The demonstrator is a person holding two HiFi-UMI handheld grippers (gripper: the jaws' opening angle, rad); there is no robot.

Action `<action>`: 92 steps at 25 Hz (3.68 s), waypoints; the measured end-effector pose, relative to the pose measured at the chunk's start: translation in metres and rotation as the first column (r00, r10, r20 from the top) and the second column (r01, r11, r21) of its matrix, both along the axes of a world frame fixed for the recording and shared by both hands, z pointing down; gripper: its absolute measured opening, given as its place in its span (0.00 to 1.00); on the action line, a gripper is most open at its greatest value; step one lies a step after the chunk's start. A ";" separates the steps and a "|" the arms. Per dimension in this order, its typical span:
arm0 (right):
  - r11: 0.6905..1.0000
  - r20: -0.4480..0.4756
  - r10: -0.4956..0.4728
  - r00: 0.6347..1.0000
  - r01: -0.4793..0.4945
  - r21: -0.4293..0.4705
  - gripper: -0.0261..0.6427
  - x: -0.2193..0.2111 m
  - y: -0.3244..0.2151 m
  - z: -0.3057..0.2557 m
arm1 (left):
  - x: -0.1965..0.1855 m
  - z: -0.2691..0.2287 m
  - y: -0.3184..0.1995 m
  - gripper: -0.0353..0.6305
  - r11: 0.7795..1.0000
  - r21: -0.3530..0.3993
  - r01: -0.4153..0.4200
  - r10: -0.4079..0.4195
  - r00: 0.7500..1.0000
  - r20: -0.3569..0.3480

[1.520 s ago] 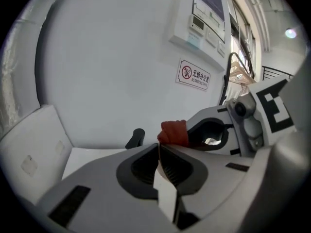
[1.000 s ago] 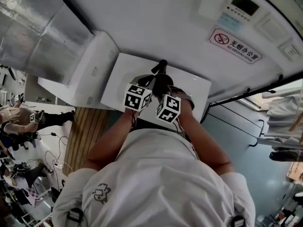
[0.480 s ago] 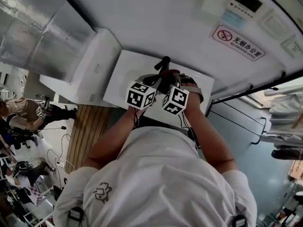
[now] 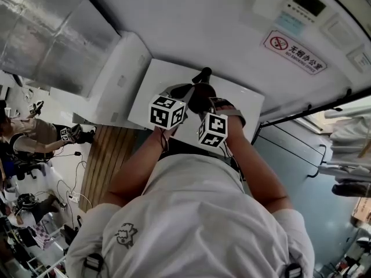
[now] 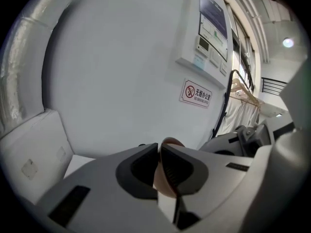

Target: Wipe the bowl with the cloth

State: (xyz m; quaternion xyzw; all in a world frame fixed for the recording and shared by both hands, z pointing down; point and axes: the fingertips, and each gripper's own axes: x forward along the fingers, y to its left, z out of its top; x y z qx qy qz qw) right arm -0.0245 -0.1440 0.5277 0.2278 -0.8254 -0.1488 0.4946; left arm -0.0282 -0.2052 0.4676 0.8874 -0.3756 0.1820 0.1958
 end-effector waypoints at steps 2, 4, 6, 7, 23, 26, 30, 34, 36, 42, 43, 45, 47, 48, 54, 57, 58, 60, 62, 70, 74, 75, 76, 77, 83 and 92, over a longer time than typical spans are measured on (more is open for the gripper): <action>1.000 -0.012 -0.008 1.000 0.008 -0.021 0.11 0.004 0.006 0.000 | -0.006 0.000 -0.002 0.10 1.000 -0.003 0.013 -0.013 1.000 -0.005; 1.000 -0.032 0.001 0.999 -0.002 -0.027 0.11 0.012 0.007 -0.002 | -0.011 0.000 -0.004 0.10 1.000 -0.004 0.025 -0.025 1.000 -0.008; 0.999 -0.066 0.024 0.998 -0.026 -0.026 0.11 0.023 0.005 -0.006 | -0.018 0.000 -0.005 0.10 0.999 -0.006 0.043 -0.043 0.999 -0.011; 0.999 -0.087 0.042 0.995 -0.044 -0.021 0.11 0.030 0.003 -0.007 | -0.022 0.000 -0.006 0.10 0.999 -0.006 0.052 -0.053 0.999 -0.012; 0.987 -0.018 0.069 0.997 -0.066 0.146 0.11 0.011 -0.028 -0.048 | 0.013 -0.041 0.005 0.09 0.999 0.043 -0.005 0.009 0.996 -0.089; 0.991 -0.009 0.005 1.000 -0.004 0.131 0.11 0.000 -0.016 -0.046 | 0.006 -0.044 -0.002 0.09 0.998 0.057 0.014 -0.008 0.996 -0.092; 0.994 -0.030 -0.019 0.999 0.022 0.105 0.11 0.006 -0.005 -0.041 | -0.007 -0.042 -0.010 0.09 0.997 0.064 0.043 -0.038 0.995 -0.087; 0.995 -0.035 0.042 0.998 -0.039 0.089 0.11 0.030 -0.016 -0.038 | -0.012 -0.038 -0.014 0.09 0.997 0.052 0.055 -0.051 0.996 -0.075; 0.990 -0.033 0.085 0.996 -0.081 0.115 0.11 0.040 -0.027 -0.045 | -0.007 -0.036 -0.010 0.09 0.998 0.045 0.041 -0.038 0.996 -0.075; 0.981 -0.045 0.106 0.993 -0.097 0.167 0.11 0.034 -0.046 -0.056 | 0.023 -0.043 0.006 0.09 0.998 0.058 -0.025 0.030 0.996 -0.086; 0.983 -0.049 0.084 0.995 -0.074 0.168 0.11 0.029 -0.043 -0.054 | 0.024 -0.044 0.006 0.09 0.998 0.063 -0.025 0.030 0.996 -0.085; 0.987 -0.052 0.033 0.998 -0.024 0.161 0.11 0.021 -0.035 -0.050 | 0.022 -0.044 0.004 0.09 0.998 0.067 -0.021 0.027 0.996 -0.085; 0.987 -0.050 -0.023 0.999 0.031 0.155 0.11 0.013 -0.026 -0.048 | 0.018 -0.043 0.002 0.09 0.998 0.068 -0.012 0.018 0.996 -0.088; 0.986 -0.045 -0.053 0.998 0.059 0.154 0.11 0.009 -0.021 -0.048 | 0.015 -0.043 0.001 0.09 0.998 0.069 -0.005 0.012 0.996 -0.092; 0.981 -0.003 -0.173 0.985 0.173 0.092 0.11 0.004 0.007 -0.054 | -0.001 -0.044 -0.010 0.09 0.996 0.083 0.029 -0.020 0.995 -0.102; 0.984 0.003 -0.172 0.985 0.172 0.050 0.11 0.012 0.016 -0.054 | -0.009 -0.041 -0.017 0.09 0.994 0.095 0.049 -0.040 0.995 -0.091; 0.986 0.020 -0.166 0.986 0.165 0.035 0.11 0.015 0.018 -0.054 | -0.013 -0.040 -0.019 0.09 0.994 0.096 0.059 -0.051 0.995 -0.087; 0.990 0.059 -0.141 0.988 0.142 0.000 0.11 0.023 0.020 -0.052 | -0.024 -0.038 -0.024 0.09 0.992 0.099 0.084 -0.076 0.994 -0.076; 0.994 0.080 -0.103 0.991 0.106 -0.026 0.11 0.038 0.019 -0.048 | -0.037 -0.037 -0.028 0.09 0.989 0.099 0.112 -0.105 0.992 -0.073; 0.998 0.213 0.059 0.975 -0.062 0.006 0.11 0.094 0.007 -0.087 | -0.071 -0.032 -0.035 0.08 0.986 -0.054 0.158 -0.167 0.940 -0.299; 0.989 0.326 0.081 0.942 -0.116 0.087 0.11 0.096 -0.002 -0.133 | -0.076 -0.030 -0.032 0.08 0.979 -0.147 0.140 -0.191 0.879 -0.438; 0.986 0.343 0.083 0.935 -0.127 0.107 0.11 0.097 -0.005 -0.144 | -0.076 -0.029 -0.031 0.08 0.977 -0.165 0.136 -0.199 0.865 -0.461; 0.983 0.360 0.086 0.929 -0.138 0.121 0.11 0.099 -0.006 -0.153 | -0.077 -0.026 -0.030 0.08 0.974 -0.183 0.134 -0.208 0.853 -0.479; 0.981 0.377 0.089 0.922 -0.148 0.129 0.11 0.101 -0.008 -0.161 | -0.079 -0.023 -0.031 0.08 0.971 -0.201 0.133 -0.217 0.842 -0.493; 0.977 0.425 0.056 0.903 -0.138 0.164 0.11 0.092 -0.006 -0.190 | -0.089 -0.001 -0.034 0.08 0.946 -0.310 0.092 -0.275 0.734 -0.621; 0.994 0.472 -0.049 0.880 -0.004 0.111 0.11 0.037 0.014 -0.179 | -0.036 -0.033 0.001 0.08 0.937 -0.298 -0.180 -0.171 0.506 -0.845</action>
